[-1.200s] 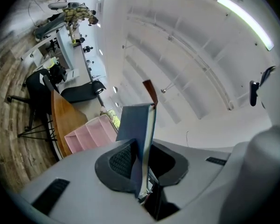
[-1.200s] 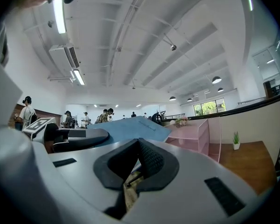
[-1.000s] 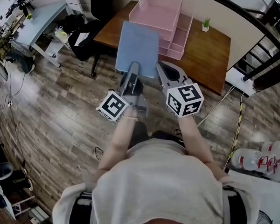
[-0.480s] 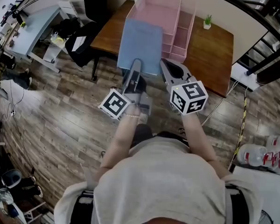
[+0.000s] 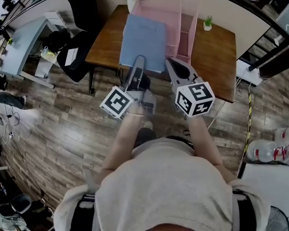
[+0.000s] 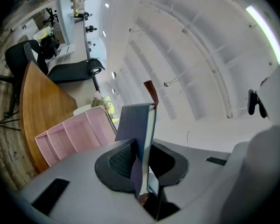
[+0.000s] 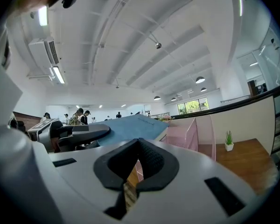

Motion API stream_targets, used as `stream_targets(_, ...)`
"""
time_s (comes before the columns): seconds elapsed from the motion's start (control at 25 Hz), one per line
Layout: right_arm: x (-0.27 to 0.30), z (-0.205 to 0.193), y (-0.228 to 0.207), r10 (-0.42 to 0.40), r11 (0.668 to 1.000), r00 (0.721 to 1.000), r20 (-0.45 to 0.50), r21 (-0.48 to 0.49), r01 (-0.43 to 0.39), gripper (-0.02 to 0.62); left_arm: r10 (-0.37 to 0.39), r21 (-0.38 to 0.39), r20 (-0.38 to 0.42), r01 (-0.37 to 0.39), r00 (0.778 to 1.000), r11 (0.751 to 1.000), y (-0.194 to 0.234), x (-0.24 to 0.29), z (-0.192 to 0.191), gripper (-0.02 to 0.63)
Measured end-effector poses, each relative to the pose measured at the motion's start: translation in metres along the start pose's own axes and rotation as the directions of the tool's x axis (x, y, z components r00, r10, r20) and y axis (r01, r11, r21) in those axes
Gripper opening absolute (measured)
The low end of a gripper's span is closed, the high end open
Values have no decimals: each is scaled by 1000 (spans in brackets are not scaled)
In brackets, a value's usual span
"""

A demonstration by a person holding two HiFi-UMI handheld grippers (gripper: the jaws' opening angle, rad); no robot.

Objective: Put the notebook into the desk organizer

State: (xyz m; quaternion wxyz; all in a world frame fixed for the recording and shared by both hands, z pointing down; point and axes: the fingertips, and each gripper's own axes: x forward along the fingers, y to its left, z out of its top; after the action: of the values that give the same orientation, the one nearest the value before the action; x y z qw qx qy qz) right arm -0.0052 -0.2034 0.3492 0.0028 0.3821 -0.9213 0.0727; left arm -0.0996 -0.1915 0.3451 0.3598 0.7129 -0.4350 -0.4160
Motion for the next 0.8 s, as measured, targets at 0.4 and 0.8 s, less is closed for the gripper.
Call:
stream_targets(0.4, 37, 5, -19, -97, 995, 995, 13, -6, 97, 11, -60, -73, -65, 55, 996, 996, 22, 45, 19, 74)
stream_targets(0.8, 47, -7, -29, -211, 977, 977, 13, 22, 210, 10, -79, -170, -123, 57, 989, 984, 49, 67, 18, 75)
